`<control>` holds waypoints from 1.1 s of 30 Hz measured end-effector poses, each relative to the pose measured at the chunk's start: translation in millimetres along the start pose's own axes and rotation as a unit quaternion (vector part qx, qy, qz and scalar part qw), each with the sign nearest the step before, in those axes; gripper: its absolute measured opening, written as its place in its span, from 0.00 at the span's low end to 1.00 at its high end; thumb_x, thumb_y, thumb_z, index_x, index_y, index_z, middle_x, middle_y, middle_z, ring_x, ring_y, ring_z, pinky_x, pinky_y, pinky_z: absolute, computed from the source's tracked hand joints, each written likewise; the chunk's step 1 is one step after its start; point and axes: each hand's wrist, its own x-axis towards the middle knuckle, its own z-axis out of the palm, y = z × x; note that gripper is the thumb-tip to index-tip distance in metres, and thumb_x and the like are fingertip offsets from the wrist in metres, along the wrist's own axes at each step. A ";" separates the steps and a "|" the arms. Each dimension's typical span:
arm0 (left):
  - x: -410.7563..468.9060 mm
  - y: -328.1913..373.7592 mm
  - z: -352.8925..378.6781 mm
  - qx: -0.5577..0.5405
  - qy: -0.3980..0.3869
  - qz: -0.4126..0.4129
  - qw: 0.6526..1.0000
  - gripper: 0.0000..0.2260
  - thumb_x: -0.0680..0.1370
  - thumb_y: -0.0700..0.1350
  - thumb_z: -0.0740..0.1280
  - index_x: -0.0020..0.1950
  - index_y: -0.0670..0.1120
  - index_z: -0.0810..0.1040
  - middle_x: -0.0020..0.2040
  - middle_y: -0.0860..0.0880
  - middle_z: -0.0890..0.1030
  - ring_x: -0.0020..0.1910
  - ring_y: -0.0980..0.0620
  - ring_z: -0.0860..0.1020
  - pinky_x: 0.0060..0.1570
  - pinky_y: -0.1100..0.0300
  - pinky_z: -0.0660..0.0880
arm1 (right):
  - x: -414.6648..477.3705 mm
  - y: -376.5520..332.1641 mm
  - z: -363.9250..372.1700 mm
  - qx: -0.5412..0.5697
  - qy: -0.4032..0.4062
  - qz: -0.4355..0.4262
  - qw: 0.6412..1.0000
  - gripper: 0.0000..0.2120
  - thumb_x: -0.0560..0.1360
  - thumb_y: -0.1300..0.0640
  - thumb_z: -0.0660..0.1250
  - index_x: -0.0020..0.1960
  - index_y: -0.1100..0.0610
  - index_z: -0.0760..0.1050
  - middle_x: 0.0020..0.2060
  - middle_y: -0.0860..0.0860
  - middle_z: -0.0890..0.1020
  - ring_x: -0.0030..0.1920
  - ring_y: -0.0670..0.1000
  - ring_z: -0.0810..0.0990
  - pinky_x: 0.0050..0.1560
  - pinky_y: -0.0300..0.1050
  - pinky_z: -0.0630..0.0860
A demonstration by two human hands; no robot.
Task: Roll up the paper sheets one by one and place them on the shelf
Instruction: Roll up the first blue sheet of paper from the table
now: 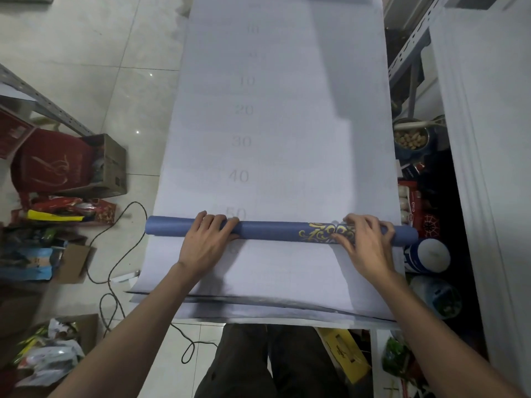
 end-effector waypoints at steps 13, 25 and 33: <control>11.8 -5.3 -3.7 0.005 0.004 -0.013 1.000 0.17 0.83 0.54 0.60 0.62 0.44 0.77 0.45 0.44 0.79 0.40 0.40 0.76 0.53 0.46 0.72 | -9.7 2.9 -0.3 -0.032 -0.011 -0.001 0.999 0.22 0.78 0.39 0.62 0.67 0.49 0.72 0.57 0.50 0.79 0.60 0.54 0.73 0.58 0.56 0.62; 14.5 1.0 -10.8 0.029 -0.038 -0.022 0.999 0.26 0.81 0.58 0.60 0.70 0.41 0.75 0.53 0.38 0.79 0.47 0.37 0.77 0.53 0.42 0.74 | -7.3 -9.4 -2.0 -0.053 -0.028 0.009 0.998 0.28 0.73 0.40 0.70 0.68 0.52 0.75 0.61 0.55 0.76 0.61 0.60 0.72 0.59 0.60 0.62; 7.5 1.6 -12.3 0.006 -0.050 -0.005 0.999 0.21 0.83 0.56 0.61 0.66 0.42 0.77 0.60 0.37 0.78 0.55 0.36 0.77 0.61 0.41 0.72 | -16.7 -8.5 -2.1 -0.039 -0.029 0.002 0.999 0.21 0.79 0.39 0.59 0.66 0.50 0.72 0.69 0.53 0.73 0.68 0.56 0.68 0.62 0.57 0.59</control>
